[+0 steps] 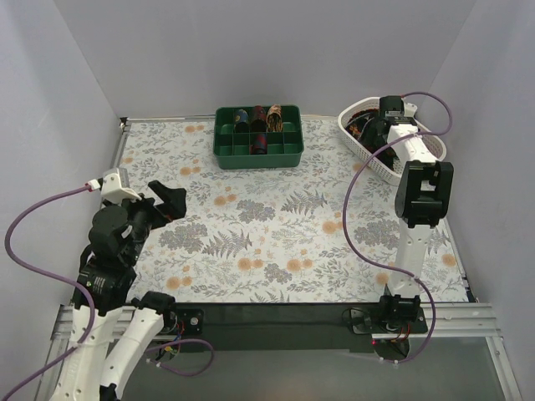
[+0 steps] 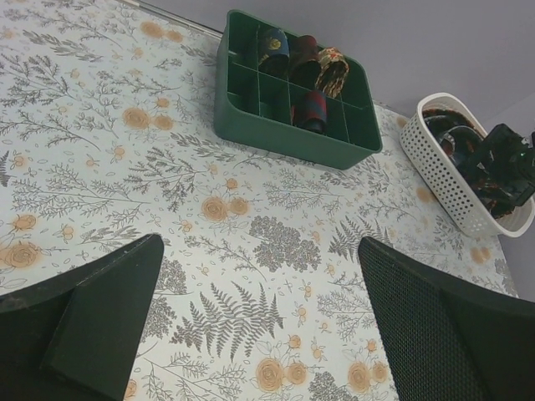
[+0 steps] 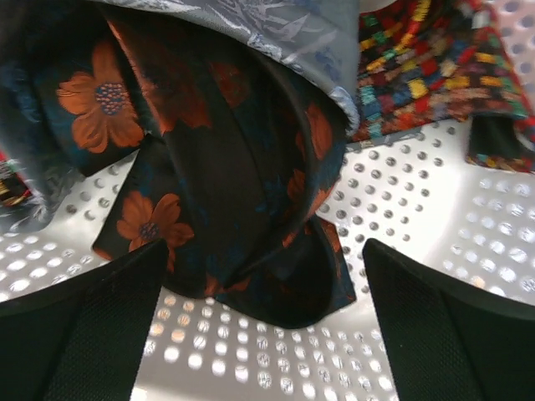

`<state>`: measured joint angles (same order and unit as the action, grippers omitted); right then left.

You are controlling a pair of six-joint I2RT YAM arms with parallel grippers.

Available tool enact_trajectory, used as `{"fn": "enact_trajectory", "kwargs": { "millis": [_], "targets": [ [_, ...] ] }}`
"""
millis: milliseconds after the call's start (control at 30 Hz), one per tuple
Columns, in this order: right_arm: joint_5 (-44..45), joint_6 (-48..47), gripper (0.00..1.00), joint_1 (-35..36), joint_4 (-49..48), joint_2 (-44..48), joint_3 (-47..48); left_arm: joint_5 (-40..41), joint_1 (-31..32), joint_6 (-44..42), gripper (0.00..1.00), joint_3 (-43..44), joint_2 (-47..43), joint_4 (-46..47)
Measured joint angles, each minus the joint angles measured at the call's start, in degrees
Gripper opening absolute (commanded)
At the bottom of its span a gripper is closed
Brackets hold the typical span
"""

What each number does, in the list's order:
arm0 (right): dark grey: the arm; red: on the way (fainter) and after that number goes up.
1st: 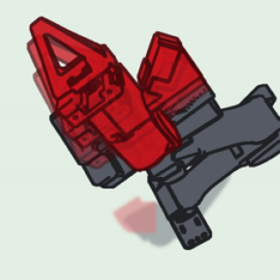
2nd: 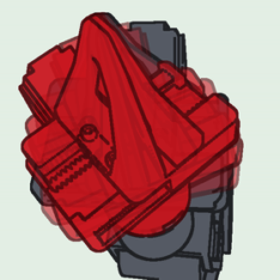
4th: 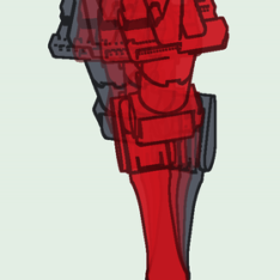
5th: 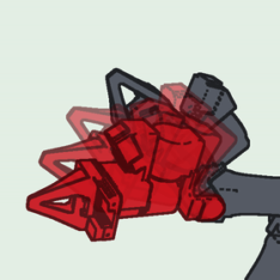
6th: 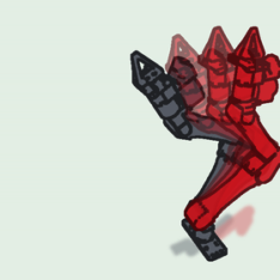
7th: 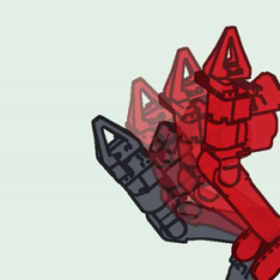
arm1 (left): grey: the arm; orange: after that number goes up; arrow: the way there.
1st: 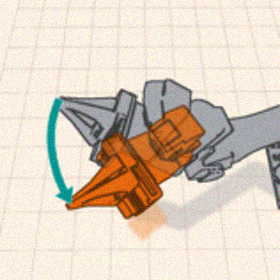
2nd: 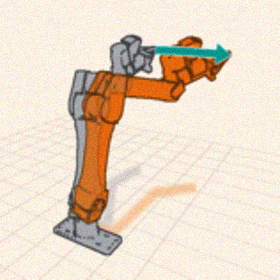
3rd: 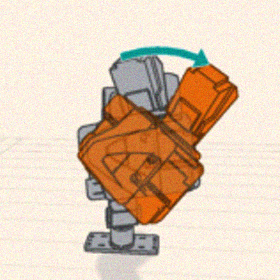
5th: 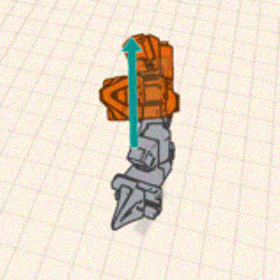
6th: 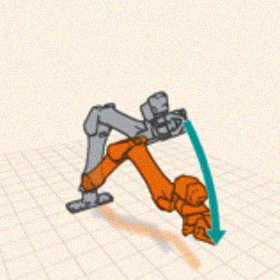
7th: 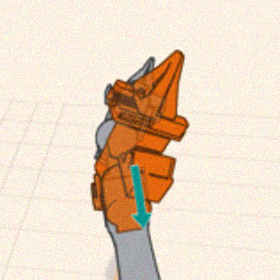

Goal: Roll the ties
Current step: Grab a tie with the right arm

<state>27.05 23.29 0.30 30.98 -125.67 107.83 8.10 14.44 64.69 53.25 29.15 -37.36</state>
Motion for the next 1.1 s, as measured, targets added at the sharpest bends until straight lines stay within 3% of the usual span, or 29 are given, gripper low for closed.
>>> {"fn": "enact_trajectory", "kwargs": {
  "millis": [233, 467, 700, 1100],
  "targets": [
    [-1.8, 1.7, 0.53, -1.6, 0.6, -3.7, 2.0, 0.2, 0.0, 0.8, 0.96, -0.3, 5.5, 2.6],
    [-1.9, 1.4, 0.02, -1.8, 0.1, -3.7, 2.0, 0.1, 0.0, 0.8, 0.96, -0.3, 7.0, 3.6],
    [-1.9, -0.4, 0.01, -1.6, 0.3, -1.0, 0.8, -0.1, 0.0, 0.7, 0.96, -0.4, 5.0, 3.6],
    [-1.0, -6.3, 0.01, 3.5, 1.1, 22.2, -3.6, -3.2, 0.0, 0.5, 0.96, -0.4, -0.5, 2.6]
  ]
}}
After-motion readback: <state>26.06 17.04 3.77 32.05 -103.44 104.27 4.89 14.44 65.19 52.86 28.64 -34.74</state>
